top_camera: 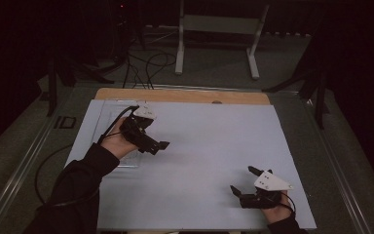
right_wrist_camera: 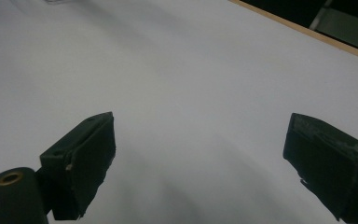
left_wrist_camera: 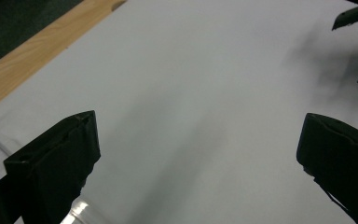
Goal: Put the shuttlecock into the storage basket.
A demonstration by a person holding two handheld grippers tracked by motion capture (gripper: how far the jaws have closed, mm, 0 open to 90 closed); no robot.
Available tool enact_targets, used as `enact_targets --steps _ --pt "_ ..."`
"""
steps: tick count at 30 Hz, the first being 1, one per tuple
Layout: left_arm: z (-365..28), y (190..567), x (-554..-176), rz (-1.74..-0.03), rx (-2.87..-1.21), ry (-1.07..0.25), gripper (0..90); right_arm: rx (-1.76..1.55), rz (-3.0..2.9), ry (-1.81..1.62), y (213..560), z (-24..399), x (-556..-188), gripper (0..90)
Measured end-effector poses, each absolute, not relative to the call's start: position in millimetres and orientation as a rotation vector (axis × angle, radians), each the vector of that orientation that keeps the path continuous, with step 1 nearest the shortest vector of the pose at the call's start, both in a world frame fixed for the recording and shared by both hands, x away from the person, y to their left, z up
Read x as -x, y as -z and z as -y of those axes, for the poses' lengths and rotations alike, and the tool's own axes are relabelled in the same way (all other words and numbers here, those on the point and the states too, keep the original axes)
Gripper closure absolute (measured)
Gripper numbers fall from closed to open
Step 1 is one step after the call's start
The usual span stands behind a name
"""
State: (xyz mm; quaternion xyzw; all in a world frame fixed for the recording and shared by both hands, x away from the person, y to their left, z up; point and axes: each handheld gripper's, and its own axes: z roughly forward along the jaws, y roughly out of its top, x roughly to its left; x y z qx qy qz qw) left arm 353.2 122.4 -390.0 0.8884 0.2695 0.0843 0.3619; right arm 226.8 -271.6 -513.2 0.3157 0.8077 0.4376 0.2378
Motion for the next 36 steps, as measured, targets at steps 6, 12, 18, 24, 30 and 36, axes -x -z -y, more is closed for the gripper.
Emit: enact_targets --steps 6,12,18,24,30,36 --pt "-114.4 393.4 -350.3 -0.665 -2.283 -0.197 0.1 -0.865 -2.214 -1.194 513.3 271.5 -226.8 9.1" --pt "-105.6 401.1 -343.5 -0.615 -2.278 -0.194 0.1 -0.867 -2.214 -1.192 513.4 271.6 -226.9 9.1" --pt "-101.4 409.2 -335.7 -0.553 -2.255 -0.201 0.1 -0.868 -2.214 -1.195 513.2 272.0 -226.8 9.1" --pt "-97.8 419.1 -328.7 -0.531 -2.259 -0.21 0.1 -0.865 -2.215 -1.191 513.3 271.0 -226.6 9.1" --pt "-97.3 429.7 -323.3 -0.54 -2.231 -0.194 0.1 -0.865 -2.215 -1.192 513.2 271.5 -226.8 9.2" --pt "-97.8 439.6 -316.3 -0.546 -2.233 -0.189 0.1 -0.863 -2.217 -1.196 513.6 271.6 -227.2 9.1"
